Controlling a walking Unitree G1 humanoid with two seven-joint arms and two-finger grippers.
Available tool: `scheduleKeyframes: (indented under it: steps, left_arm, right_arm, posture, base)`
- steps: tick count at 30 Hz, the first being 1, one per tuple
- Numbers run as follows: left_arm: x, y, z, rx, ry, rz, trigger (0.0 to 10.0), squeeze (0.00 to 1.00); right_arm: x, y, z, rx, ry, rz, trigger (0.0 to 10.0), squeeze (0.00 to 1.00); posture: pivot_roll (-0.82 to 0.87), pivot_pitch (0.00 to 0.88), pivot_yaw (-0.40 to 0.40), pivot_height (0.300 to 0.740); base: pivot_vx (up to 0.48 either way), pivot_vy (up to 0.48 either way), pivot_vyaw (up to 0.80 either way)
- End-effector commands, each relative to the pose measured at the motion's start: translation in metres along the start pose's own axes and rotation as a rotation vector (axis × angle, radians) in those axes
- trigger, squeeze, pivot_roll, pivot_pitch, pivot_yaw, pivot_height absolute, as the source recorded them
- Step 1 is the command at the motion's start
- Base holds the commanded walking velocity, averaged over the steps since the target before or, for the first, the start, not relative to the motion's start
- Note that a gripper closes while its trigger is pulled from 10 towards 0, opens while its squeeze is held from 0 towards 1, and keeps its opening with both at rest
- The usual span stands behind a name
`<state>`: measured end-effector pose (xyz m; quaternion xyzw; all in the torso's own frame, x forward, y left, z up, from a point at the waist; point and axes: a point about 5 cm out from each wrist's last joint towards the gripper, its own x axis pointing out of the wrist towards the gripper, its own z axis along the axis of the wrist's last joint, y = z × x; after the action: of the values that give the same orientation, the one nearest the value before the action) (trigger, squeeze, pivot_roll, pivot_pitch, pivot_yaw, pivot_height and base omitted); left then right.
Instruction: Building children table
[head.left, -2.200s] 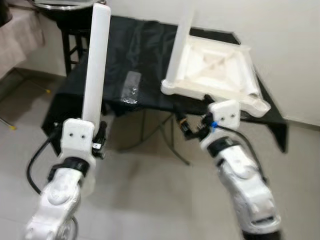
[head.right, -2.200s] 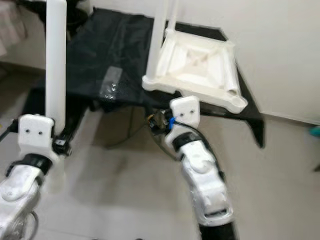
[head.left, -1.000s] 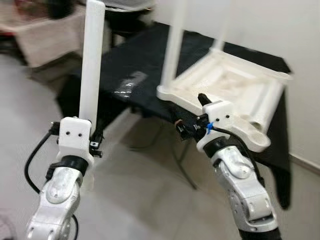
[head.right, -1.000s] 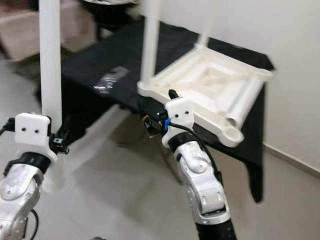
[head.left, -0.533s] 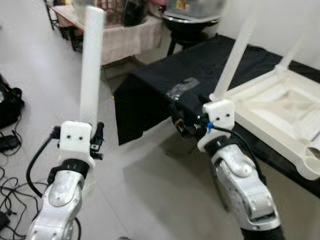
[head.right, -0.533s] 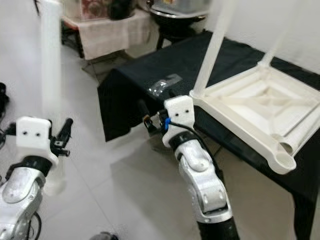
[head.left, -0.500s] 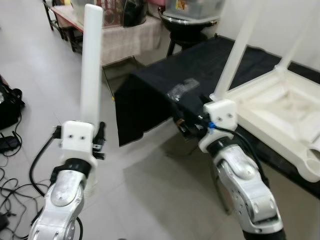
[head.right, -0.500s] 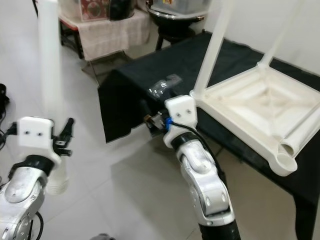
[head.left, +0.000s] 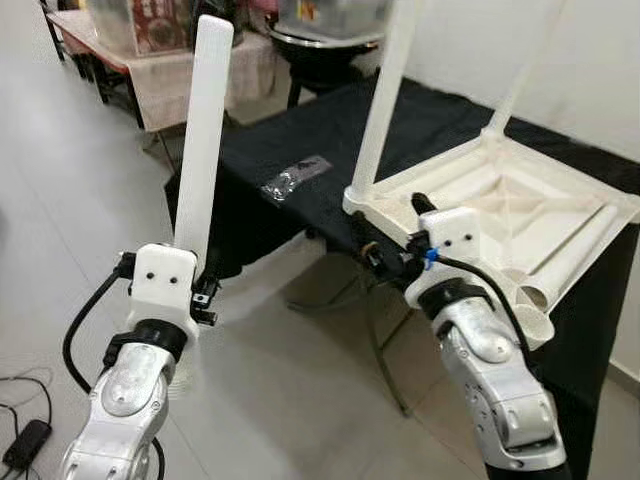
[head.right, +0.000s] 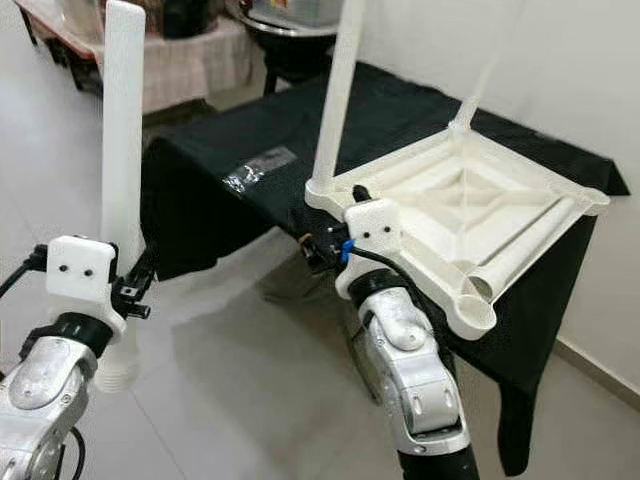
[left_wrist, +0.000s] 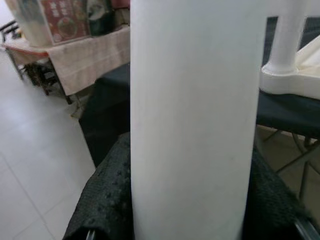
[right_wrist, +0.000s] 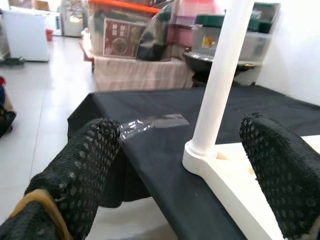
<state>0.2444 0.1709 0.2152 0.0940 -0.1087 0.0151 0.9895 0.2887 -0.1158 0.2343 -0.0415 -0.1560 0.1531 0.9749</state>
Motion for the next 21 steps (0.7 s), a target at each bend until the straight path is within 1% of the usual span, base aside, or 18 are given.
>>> scheduleKeyframes:
  steps: [1,21]
  left_arm:
    - [0.0,-0.0004,0.0026,0.009,-0.016,0.0,10.0,0.0]
    - [0.0014,0.0004,0.0044,-0.001,-0.024,0.015,10.0,0.0]
  right_arm:
    - [-0.0025,-0.0022,-0.0017,-0.003,0.007,-0.002,10.0,0.0]
    - [-0.0018,-0.005,0.0003,0.002,0.002,-0.013,10.0,0.0]
  posture:
    - [0.11,0.183,-0.128,0.74]
    - [0.1,0.18,-0.128,0.74]
  base:
    - [0.0,-0.458,0.0]
    - [0.0,-0.477,0.0]
